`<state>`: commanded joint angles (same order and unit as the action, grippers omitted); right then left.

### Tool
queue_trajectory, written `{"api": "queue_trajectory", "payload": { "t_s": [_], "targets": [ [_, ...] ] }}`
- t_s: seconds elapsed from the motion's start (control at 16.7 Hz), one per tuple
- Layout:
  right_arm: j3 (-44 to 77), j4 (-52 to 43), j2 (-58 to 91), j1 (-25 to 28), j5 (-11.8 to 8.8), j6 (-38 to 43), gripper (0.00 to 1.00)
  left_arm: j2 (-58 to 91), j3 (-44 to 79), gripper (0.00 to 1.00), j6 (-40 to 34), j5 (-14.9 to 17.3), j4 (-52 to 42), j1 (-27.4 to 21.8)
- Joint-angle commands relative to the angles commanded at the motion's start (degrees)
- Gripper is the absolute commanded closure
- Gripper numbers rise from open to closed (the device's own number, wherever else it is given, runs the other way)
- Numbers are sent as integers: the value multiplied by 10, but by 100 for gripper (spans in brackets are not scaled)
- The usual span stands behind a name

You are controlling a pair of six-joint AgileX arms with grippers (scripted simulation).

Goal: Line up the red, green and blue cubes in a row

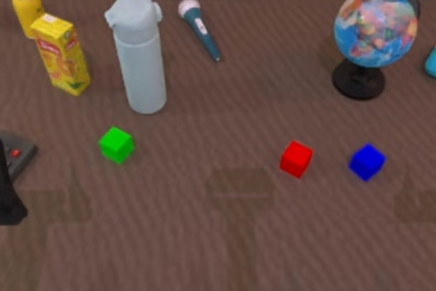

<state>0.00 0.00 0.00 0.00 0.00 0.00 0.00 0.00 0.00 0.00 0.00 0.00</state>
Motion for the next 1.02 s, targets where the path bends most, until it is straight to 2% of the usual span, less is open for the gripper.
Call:
{"api": "queue_trajectory", "payload": {
  "t_s": [0.24, 0.48, 0.72, 1.02],
  "targets": [
    [17, -12, 17, 7, -1, -5, 0, 0, 0, 0, 0, 0, 0, 0],
    [123, -77, 125, 41, -3, -32, 0, 0, 0, 0, 0, 0, 0, 0],
    [295, -185, 331, 90, -2, -75, 0, 0, 0, 0, 0, 0, 0, 0],
    [537, -349, 674, 161, -1, -137, 0, 0, 0, 0, 0, 0, 0, 0]
  ]
}}
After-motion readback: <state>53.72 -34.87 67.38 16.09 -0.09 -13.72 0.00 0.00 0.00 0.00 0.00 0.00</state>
